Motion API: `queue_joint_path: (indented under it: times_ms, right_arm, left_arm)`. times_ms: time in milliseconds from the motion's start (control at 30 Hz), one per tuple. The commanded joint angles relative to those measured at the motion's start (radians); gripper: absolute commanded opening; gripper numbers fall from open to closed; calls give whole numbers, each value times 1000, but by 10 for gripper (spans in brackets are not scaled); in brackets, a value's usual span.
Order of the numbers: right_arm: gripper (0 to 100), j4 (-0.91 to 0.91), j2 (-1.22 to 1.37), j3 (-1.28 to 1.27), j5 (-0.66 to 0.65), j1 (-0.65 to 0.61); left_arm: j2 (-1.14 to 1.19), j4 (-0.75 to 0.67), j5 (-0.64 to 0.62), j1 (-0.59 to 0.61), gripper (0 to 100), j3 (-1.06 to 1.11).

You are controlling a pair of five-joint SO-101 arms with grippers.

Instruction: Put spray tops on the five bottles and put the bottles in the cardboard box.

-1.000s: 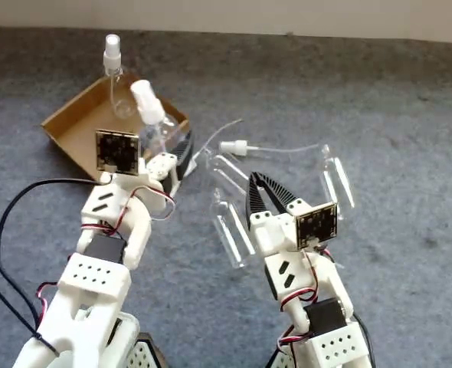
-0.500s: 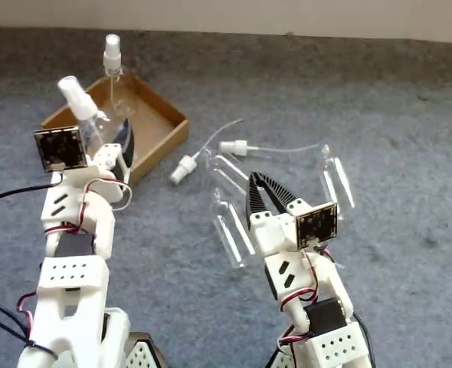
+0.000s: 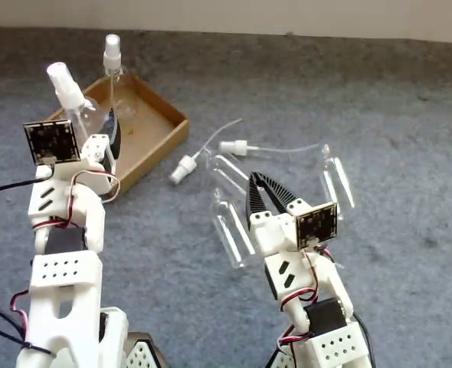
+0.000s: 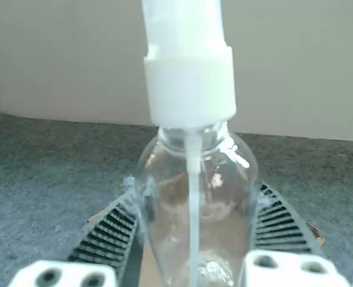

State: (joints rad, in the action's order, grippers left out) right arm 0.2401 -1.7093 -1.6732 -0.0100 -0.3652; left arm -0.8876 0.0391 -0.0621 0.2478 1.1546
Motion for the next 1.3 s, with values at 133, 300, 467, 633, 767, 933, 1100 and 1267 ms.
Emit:
queue_joint_path:
  times_ms: [133, 300, 467, 633, 767, 933, 1100, 1267]
  right_arm:
    - [5, 7, -2, -142, 9, 12]
    - [5, 7, -2, -142, 9, 12]
    - [5, 7, -2, -142, 9, 12]
    - [5, 7, -2, -142, 9, 12]
    - [5, 7, -2, -142, 8, 12]
    - [5, 7, -2, -142, 6, 12]
    - [5, 7, -2, -142, 6, 12]
    - [5, 7, -2, -142, 8, 12]
  left_arm:
    - [2, 126, 9, 64, 80, -150]
    - [2, 129, 9, 64, 80, -150]
    - [4, 130, 11, 64, 80, -162]
    - [162, 163, 11, 85, 80, -280]
    - [361, 153, 5, 110, 79, -400]
    - [527, 43, 5, 116, 79, -461]
    - [650, -129, 6, 117, 80, -463]
    - [797, -239, 6, 117, 80, -529]
